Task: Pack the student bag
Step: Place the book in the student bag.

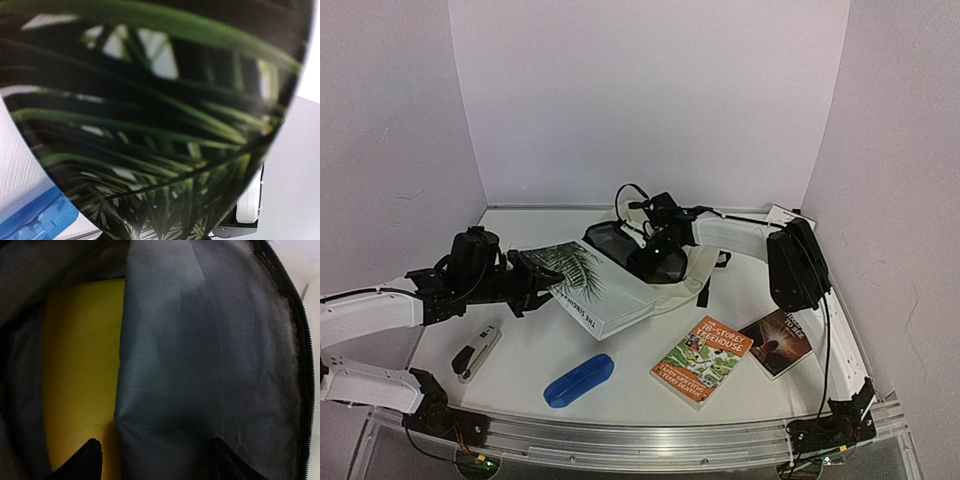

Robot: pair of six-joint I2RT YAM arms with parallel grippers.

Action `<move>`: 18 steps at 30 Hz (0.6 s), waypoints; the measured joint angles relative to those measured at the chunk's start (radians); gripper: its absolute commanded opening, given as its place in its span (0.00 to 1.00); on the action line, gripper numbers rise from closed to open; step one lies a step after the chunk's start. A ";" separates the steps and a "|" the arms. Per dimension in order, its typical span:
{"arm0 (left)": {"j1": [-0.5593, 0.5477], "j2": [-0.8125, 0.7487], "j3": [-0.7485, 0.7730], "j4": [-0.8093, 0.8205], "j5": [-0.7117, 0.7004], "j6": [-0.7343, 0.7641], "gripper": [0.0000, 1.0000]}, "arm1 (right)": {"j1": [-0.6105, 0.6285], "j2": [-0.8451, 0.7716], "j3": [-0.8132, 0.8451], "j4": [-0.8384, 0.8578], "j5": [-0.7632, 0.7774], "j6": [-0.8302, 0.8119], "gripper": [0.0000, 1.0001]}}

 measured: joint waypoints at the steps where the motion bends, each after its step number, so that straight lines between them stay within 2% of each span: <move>1: 0.000 0.007 0.008 -0.006 0.004 0.003 0.00 | 0.000 0.005 0.004 -0.003 0.020 -0.002 0.43; 2: 0.000 0.013 0.015 -0.009 0.008 0.004 0.00 | 0.000 0.007 0.010 -0.007 0.041 -0.012 0.33; 3: 0.000 0.022 0.021 -0.010 0.013 0.005 0.00 | 0.000 0.008 0.016 -0.008 0.056 -0.010 0.26; 5: 0.000 0.040 0.028 -0.010 0.024 0.009 0.00 | 0.001 0.008 0.035 -0.013 0.080 -0.013 0.05; 6: 0.000 0.053 0.030 -0.006 0.030 0.012 0.00 | 0.001 0.008 0.047 -0.015 0.092 -0.015 0.01; 12: 0.005 0.149 0.041 0.064 0.068 0.035 0.00 | 0.002 -0.006 0.082 -0.027 0.105 -0.003 0.00; 18: 0.015 0.327 0.115 0.180 0.134 0.046 0.00 | -0.007 -0.090 0.082 -0.041 0.060 0.011 0.00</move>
